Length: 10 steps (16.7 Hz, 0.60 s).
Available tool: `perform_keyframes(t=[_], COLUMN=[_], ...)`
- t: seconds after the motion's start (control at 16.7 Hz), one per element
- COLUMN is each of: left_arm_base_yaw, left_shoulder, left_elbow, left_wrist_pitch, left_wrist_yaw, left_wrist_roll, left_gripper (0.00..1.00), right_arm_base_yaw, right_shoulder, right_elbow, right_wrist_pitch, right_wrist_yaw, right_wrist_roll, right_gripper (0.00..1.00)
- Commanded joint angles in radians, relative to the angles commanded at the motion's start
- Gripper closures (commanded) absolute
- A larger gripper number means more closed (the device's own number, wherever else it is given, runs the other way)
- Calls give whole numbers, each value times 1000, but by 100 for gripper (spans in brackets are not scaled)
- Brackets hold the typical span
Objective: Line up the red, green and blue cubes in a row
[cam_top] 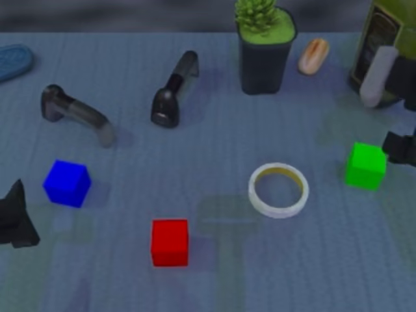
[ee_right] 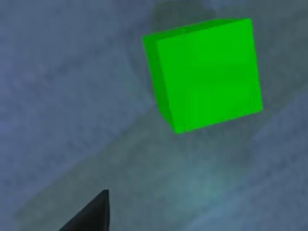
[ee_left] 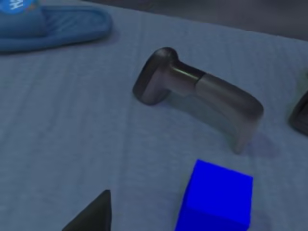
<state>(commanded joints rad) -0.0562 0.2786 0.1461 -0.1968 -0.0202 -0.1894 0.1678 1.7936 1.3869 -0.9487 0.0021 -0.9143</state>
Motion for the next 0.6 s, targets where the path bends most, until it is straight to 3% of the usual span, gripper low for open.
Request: perform_keyframes(t=[0.3, 0.6], left_arm_base_yaw=[66, 76], left_shoulder=[-223, -279], left_elbow=[-126, -146], left_wrist_pitch=[159, 197], left_wrist_yaw=[16, 20], left_wrist_roll=[152, 189], left_gripper=[0, 0], right_arm_base_yaw=[26, 32], right_shoulder=[282, 336], right_elbow=[236, 289], right_wrist_pitch=[-139, -168], right_wrist_yaw=[0, 0], right_wrist_roll=[-146, -178], right_gripper=[0, 0])
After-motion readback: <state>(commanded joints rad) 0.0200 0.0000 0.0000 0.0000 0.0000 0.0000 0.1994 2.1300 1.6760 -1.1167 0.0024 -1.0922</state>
